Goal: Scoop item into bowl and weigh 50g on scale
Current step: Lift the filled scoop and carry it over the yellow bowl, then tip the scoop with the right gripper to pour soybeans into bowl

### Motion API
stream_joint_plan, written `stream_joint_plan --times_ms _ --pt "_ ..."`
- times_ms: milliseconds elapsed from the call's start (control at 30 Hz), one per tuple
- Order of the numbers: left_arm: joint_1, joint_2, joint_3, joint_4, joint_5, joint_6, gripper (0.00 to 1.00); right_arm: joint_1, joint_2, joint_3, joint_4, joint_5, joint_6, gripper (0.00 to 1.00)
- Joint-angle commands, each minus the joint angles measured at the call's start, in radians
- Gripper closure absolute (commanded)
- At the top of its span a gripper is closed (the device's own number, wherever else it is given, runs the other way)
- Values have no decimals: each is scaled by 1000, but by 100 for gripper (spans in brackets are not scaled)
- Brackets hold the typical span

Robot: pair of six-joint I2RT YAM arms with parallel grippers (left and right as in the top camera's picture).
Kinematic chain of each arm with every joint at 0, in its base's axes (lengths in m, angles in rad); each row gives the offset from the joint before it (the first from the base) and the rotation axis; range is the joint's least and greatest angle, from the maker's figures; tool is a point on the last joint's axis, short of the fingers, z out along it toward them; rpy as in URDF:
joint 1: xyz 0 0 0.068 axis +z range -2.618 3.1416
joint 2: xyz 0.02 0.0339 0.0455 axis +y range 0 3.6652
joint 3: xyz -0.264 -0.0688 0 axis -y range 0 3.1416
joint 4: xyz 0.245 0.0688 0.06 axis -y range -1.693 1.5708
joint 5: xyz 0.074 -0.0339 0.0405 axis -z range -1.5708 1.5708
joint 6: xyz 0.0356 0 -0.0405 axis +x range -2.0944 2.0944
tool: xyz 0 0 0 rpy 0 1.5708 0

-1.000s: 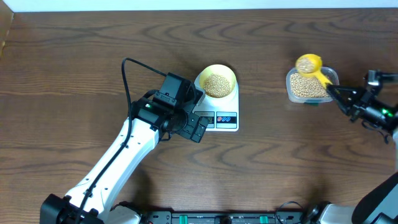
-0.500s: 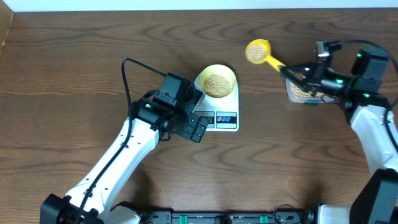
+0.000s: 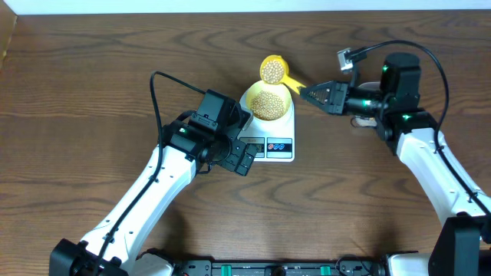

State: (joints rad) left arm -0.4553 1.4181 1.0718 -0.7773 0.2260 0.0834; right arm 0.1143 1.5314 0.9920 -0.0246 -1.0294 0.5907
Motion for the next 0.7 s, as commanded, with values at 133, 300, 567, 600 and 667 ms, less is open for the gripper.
stream_joint_plan --times_ms 133,300,567,600,667 --pt "-1 7 -10 1 -10 13 2 14 7 8 -73 89 -234 99" --pt "0 7 -10 1 -10 14 2 57 7 8 -110 262 -327 99" --pt "0 7 -10 1 -10 13 2 88 7 8 -126 358 -454 99" --pt "0 7 -10 1 -10 13 2 92 7 8 -127 358 -470 99" --pt "0 7 -10 1 -10 13 1 111 7 8 -126 359 -522 99"
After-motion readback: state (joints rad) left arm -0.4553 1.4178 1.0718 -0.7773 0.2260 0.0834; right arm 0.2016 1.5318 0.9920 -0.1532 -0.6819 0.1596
